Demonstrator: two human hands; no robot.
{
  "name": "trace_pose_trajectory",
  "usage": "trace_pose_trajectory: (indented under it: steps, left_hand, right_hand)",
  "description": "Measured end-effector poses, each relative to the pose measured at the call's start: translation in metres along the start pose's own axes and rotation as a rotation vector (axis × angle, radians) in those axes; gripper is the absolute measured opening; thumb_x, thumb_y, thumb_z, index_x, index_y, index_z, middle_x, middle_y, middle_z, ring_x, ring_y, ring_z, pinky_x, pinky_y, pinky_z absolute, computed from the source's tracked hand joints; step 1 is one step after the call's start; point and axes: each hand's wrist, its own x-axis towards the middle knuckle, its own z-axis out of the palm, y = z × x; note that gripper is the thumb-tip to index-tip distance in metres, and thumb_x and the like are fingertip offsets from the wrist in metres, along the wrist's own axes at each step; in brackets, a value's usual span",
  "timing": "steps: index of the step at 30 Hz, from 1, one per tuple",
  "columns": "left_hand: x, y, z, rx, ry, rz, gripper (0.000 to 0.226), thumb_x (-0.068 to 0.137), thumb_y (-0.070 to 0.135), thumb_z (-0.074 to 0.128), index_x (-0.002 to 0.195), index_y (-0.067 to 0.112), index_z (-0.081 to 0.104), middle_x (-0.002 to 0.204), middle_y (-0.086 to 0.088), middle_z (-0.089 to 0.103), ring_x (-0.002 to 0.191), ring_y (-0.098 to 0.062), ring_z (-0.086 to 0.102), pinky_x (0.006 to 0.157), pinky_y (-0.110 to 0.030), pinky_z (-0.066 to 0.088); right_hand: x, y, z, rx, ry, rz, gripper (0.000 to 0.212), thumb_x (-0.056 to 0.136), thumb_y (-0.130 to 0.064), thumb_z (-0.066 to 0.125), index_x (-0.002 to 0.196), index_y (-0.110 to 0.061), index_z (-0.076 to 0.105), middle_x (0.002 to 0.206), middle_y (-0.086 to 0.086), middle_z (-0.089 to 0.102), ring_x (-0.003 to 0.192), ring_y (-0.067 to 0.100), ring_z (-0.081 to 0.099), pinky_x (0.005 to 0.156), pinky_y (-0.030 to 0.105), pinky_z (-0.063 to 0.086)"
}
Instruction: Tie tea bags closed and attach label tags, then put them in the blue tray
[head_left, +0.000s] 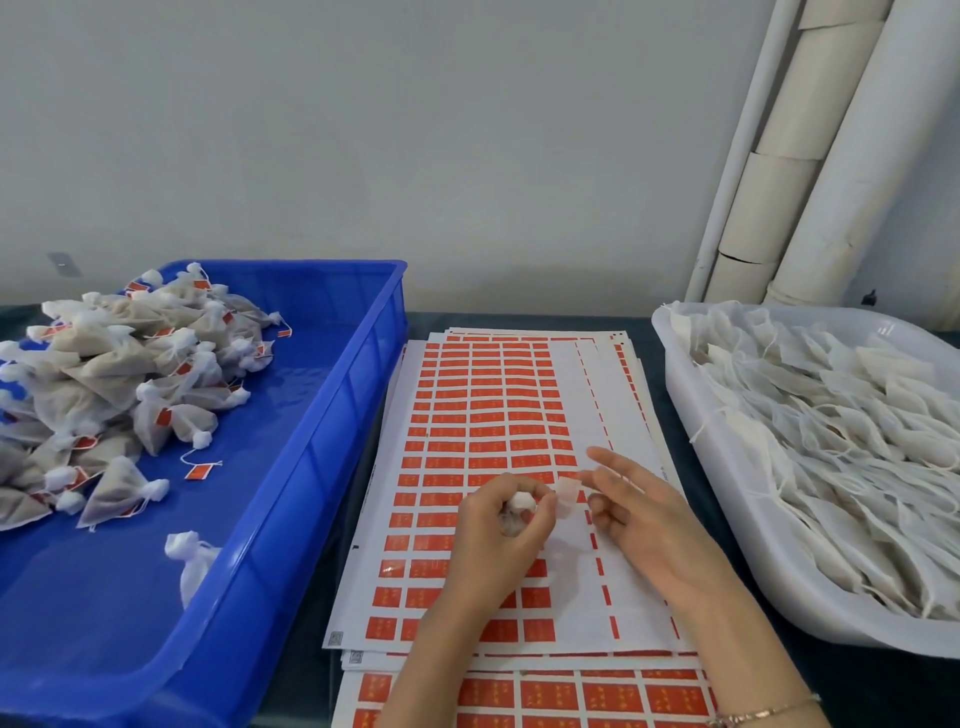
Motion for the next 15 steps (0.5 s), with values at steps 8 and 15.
trace_pose_trajectory:
  steps: [8,15]
  left_hand:
    - [0.002,-0.002,-0.001,-0.047,0.063,-0.005,0.017,0.087,0.015,0.067,0.081,0.031,0.068,0.079,0.015,0.068,0.082,-0.012,0.064,0.069,-0.019,0.054]
    - [0.002,-0.003,-0.001,-0.045,0.065,-0.012,0.016,0.088,0.017,0.067,0.082,0.031,0.067,0.079,0.017,0.067,0.082,-0.010,0.063,0.068,-0.017,0.053]
  right_hand:
    - [-0.001,0.005,0.001,-0.354,0.000,-0.151,0.046,0.060,-0.043,0.081,0.102,-0.037,0.065,0.088,-0.025,0.071,0.086,-0.005,0.066,0.058,0.007,0.049]
    - [0.003,0.013,-0.002,-0.402,0.085,-0.202,0.025,0.072,-0.029,0.081,0.093,-0.035,0.068,0.084,-0.029,0.069,0.083,-0.007,0.066,0.064,0.011,0.050]
